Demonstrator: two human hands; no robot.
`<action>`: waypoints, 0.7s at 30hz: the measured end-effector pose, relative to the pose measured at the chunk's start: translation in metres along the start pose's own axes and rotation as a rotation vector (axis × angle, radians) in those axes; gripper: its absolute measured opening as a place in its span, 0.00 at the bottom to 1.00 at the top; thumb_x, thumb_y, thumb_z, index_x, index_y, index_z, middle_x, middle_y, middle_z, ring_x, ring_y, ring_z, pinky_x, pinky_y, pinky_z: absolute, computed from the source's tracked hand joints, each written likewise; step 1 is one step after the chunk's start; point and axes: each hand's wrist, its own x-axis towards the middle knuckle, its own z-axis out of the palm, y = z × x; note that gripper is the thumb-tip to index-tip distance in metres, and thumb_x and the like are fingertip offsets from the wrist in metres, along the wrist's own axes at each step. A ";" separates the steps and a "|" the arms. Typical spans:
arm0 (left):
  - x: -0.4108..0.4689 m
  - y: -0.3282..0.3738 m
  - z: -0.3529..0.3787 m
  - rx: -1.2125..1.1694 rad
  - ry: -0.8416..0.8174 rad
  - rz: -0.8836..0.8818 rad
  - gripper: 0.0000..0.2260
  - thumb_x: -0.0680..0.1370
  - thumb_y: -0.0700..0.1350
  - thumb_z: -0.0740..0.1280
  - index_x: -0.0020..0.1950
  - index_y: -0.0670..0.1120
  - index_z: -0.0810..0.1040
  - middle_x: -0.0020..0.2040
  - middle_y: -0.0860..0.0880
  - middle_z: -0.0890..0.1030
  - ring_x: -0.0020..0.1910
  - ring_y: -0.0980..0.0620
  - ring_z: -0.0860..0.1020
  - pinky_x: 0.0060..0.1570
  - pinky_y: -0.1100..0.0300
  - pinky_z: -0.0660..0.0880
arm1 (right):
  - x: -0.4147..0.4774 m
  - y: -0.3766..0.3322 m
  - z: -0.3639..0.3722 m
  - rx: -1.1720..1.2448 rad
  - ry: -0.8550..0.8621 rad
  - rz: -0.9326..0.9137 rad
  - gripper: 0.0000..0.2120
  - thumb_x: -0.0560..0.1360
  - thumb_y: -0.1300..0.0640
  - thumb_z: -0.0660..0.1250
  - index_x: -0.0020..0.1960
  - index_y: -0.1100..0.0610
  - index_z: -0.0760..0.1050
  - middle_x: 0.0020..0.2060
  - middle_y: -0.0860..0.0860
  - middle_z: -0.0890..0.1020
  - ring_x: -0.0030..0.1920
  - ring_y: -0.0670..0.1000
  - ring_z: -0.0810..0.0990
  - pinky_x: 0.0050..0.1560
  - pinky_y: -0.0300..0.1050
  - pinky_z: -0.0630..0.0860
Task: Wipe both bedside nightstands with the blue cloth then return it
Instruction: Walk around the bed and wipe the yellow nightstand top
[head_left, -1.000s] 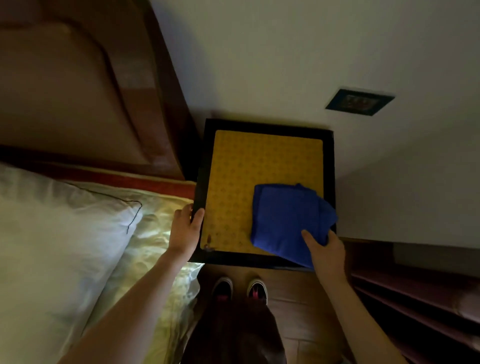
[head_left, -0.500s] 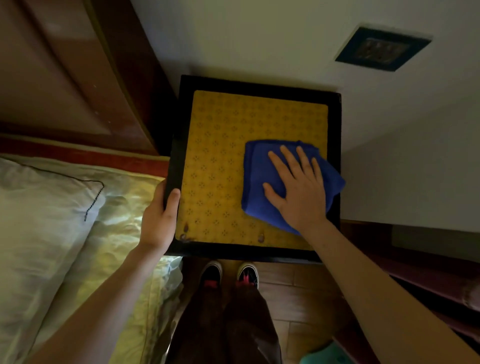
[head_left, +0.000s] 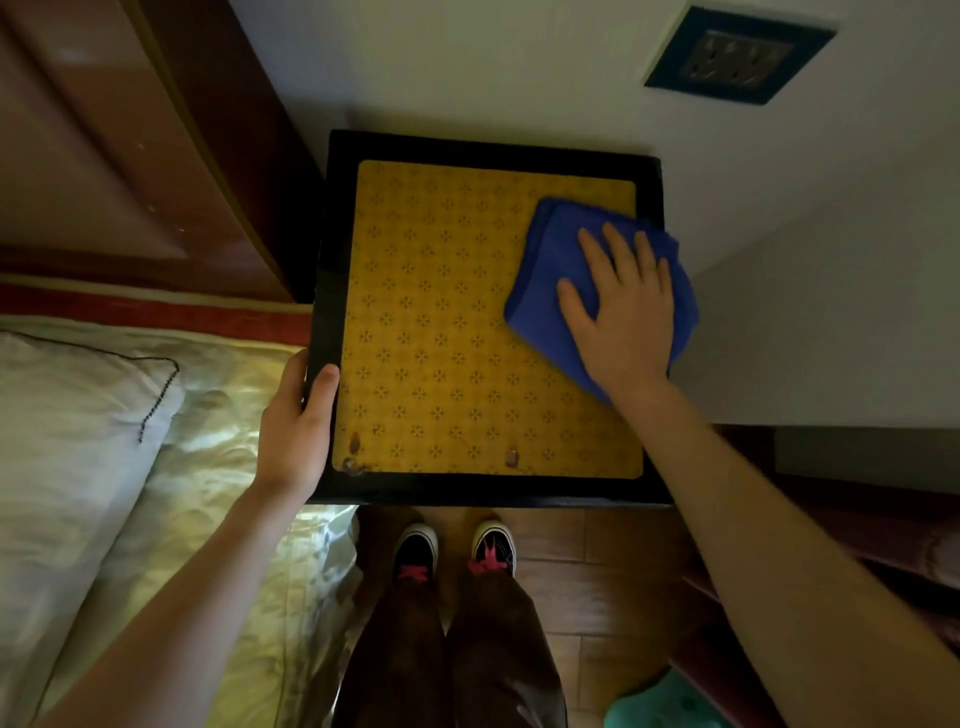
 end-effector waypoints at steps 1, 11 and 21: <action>0.000 0.000 0.000 0.000 0.000 -0.002 0.10 0.82 0.52 0.57 0.59 0.52 0.74 0.43 0.53 0.80 0.36 0.64 0.78 0.37 0.62 0.73 | -0.025 -0.001 -0.001 -0.014 -0.008 -0.008 0.28 0.79 0.39 0.52 0.76 0.48 0.62 0.75 0.50 0.65 0.77 0.57 0.58 0.76 0.59 0.54; -0.001 0.004 -0.001 -0.017 0.006 -0.046 0.11 0.82 0.52 0.58 0.63 0.55 0.73 0.42 0.57 0.82 0.38 0.63 0.80 0.35 0.63 0.76 | -0.108 -0.059 0.017 -0.060 -0.160 -0.264 0.31 0.76 0.33 0.54 0.76 0.45 0.62 0.76 0.50 0.62 0.78 0.57 0.56 0.74 0.63 0.55; 0.002 0.000 -0.001 -0.068 0.009 -0.067 0.07 0.82 0.51 0.59 0.57 0.63 0.73 0.42 0.55 0.83 0.38 0.58 0.81 0.38 0.59 0.77 | 0.079 -0.070 0.029 -0.048 -0.086 -0.157 0.29 0.78 0.36 0.50 0.76 0.46 0.62 0.76 0.50 0.63 0.77 0.57 0.57 0.76 0.58 0.50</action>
